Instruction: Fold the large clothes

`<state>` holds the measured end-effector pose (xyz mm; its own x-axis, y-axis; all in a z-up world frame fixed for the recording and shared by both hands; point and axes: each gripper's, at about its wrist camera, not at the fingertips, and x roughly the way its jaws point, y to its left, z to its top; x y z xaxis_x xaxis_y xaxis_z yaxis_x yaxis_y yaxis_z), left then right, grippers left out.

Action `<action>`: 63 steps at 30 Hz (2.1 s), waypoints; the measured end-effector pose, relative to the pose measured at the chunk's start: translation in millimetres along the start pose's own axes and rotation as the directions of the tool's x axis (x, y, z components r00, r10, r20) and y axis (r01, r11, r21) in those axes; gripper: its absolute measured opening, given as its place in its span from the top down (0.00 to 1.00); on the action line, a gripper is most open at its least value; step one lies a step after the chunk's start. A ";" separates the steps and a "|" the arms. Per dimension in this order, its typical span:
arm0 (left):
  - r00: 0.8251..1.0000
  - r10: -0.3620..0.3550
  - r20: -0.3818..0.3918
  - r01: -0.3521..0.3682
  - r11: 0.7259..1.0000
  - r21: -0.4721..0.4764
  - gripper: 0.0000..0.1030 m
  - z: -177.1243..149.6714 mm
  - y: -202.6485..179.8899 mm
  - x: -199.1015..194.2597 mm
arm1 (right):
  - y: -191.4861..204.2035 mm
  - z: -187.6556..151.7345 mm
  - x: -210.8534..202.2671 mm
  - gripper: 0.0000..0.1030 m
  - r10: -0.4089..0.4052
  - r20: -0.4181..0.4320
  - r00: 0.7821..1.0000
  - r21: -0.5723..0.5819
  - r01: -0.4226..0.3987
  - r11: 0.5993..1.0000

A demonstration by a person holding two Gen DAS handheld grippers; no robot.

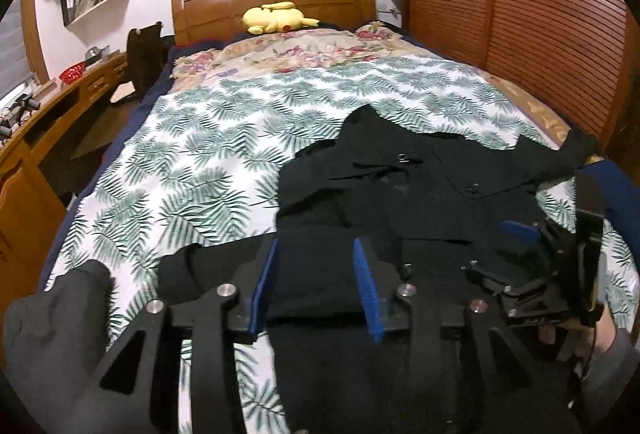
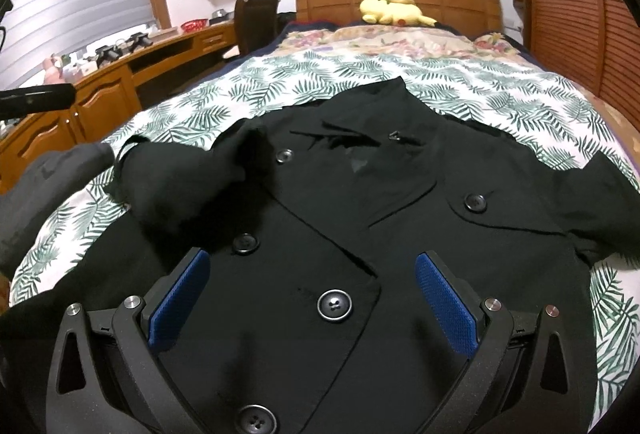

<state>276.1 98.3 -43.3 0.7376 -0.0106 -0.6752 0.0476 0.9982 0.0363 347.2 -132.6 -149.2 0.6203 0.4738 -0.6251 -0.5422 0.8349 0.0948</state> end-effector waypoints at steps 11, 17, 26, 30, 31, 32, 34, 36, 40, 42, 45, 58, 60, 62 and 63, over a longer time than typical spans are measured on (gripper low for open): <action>0.991 0.091 -0.102 -0.102 0.988 -0.113 0.52 -36.4 78.2 61.0 | 6.2 -5.7 9.9 0.00 -0.009 -0.028 1.000 -0.032 0.008 0.999; 0.977 0.128 -0.173 -0.162 0.968 -0.194 0.51 -64.1 117.8 92.1 | 10.1 -8.4 13.6 0.00 -0.017 -0.039 0.999 -0.053 0.015 0.998; 0.959 0.137 -0.246 -0.202 0.944 -0.261 0.51 -89.6 148.1 120.7 | 12.2 -10.0 16.0 0.00 -0.021 -0.048 0.999 -0.062 0.018 0.998; 0.957 0.111 -0.270 -0.190 0.939 -0.287 0.51 -96.6 154.2 128.6 | 12.5 -11.0 17.2 0.00 -0.021 -0.052 0.998 -0.066 0.017 0.998; 0.957 0.106 -0.271 -0.187 0.937 -0.294 0.50 -98.2 155.3 129.9 | 12.5 -10.9 17.7 0.00 -0.020 -0.053 0.998 -0.066 0.017 0.998; 0.957 0.102 -0.272 -0.184 0.936 -0.298 0.50 -99.0 156.3 130.8 | 12.2 -11.0 18.2 0.00 -0.020 -0.054 0.998 -0.066 0.016 0.998; 0.957 0.092 -0.275 -0.179 0.934 -0.310 0.50 -100.6 157.9 133.2 | 12.1 -11.0 18.9 0.00 -0.019 -0.057 0.998 -0.066 0.015 0.998; 0.957 0.088 -0.276 -0.176 0.932 -0.315 0.50 -102.0 158.3 134.4 | 12.1 -11.1 19.2 0.00 -0.019 -0.059 0.998 -0.068 0.015 0.998; 0.959 0.092 -0.270 -0.179 0.931 -0.318 0.50 -103.4 158.0 134.4 | 12.7 -10.9 20.5 0.00 -0.018 -0.064 0.998 -0.071 0.014 0.997; 0.959 0.091 -0.269 -0.175 0.935 -0.310 0.55 -102.3 157.1 135.6 | 13.0 -11.1 20.5 0.00 -0.019 -0.065 0.998 -0.072 0.014 0.997; 0.966 0.045 -0.256 -0.129 0.939 -0.319 0.92 -96.5 154.1 135.1 | 13.6 -11.0 20.0 0.00 -0.021 -0.062 0.998 -0.073 0.017 0.997; 0.995 0.095 0.002 -0.094 0.985 -0.144 0.99 -0.7 45.7 50.4 | -9.2 -24.8 -50.4 0.00 -0.039 -0.012 0.999 -0.076 0.038 0.996; 0.995 0.082 0.049 -0.077 0.992 -0.098 0.99 17.3 17.1 35.6 | -20.5 -28.0 -60.7 0.00 -0.058 -0.010 0.998 -0.060 0.057 0.997; 0.994 0.053 0.090 -0.048 0.997 -0.060 0.99 32.7 -10.7 22.9 | -34.0 -31.2 -72.7 0.00 -0.084 -0.006 0.996 -0.045 0.083 0.996; 0.994 0.036 0.105 -0.032 0.999 -0.042 0.99 39.0 -23.2 17.4 | -40.0 -32.8 -78.7 0.00 -0.097 -0.003 0.995 -0.040 0.097 0.994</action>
<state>314.1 72.7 -27.1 0.8057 0.0191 -0.5921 -0.0039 0.9996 0.0269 301.5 -212.5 -129.2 0.6682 0.3894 -0.6340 -0.5014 0.8652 0.0028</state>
